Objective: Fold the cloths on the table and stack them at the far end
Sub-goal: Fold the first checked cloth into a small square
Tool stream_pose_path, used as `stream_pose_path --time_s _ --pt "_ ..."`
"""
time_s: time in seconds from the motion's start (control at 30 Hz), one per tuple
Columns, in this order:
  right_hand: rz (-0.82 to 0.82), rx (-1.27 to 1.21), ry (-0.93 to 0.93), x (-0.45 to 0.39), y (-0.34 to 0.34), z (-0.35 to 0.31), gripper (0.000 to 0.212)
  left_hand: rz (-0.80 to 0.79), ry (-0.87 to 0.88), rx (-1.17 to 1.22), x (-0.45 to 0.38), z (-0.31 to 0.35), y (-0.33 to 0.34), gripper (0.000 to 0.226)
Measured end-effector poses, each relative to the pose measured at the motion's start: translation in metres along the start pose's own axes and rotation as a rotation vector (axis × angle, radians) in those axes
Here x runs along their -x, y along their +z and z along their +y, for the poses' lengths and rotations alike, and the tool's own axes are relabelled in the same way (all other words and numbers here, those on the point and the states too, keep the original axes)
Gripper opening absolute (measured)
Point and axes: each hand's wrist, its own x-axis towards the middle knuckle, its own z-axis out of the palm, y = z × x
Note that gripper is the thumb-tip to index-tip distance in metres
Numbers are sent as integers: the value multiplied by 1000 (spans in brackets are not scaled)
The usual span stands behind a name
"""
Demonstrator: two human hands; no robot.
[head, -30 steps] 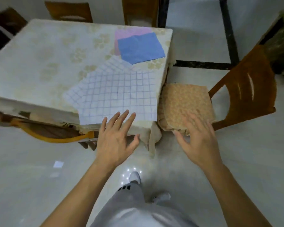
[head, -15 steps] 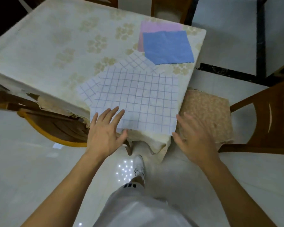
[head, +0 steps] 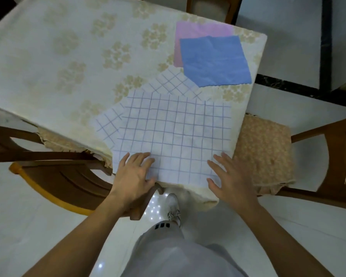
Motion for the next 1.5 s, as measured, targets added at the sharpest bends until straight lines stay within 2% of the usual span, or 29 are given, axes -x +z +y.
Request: stream_pose_path --time_s 0.13,0.27,0.4,0.7,1.03,1.23,1.37,1.5 --pt "-124 91 -87 0 31 -3 41 -52 105 -56 -14 -9 18 47" --pt "-138 133 -135 -1 49 -6 35 -83 184 -95 -19 -19 31 50" --pt "-191 137 -111 7 56 -7 38 -111 191 -95 -22 -23 41 53" --pt "-235 158 -100 6 61 -9 23 -115 189 -100 -29 -20 50 67" --pt "-73 121 -113 1 62 -11 8 -86 183 -113 -29 -9 52 64" --pt "20 76 -73 -12 55 -13 12 -71 171 -92 -29 -3 54 64" --pt "77 46 -22 -23 48 -13 10 -43 121 -55 -36 -1 47 57" --pt "169 6 33 -38 37 -14 9 -14 142 -44 -37 -6 43 47"
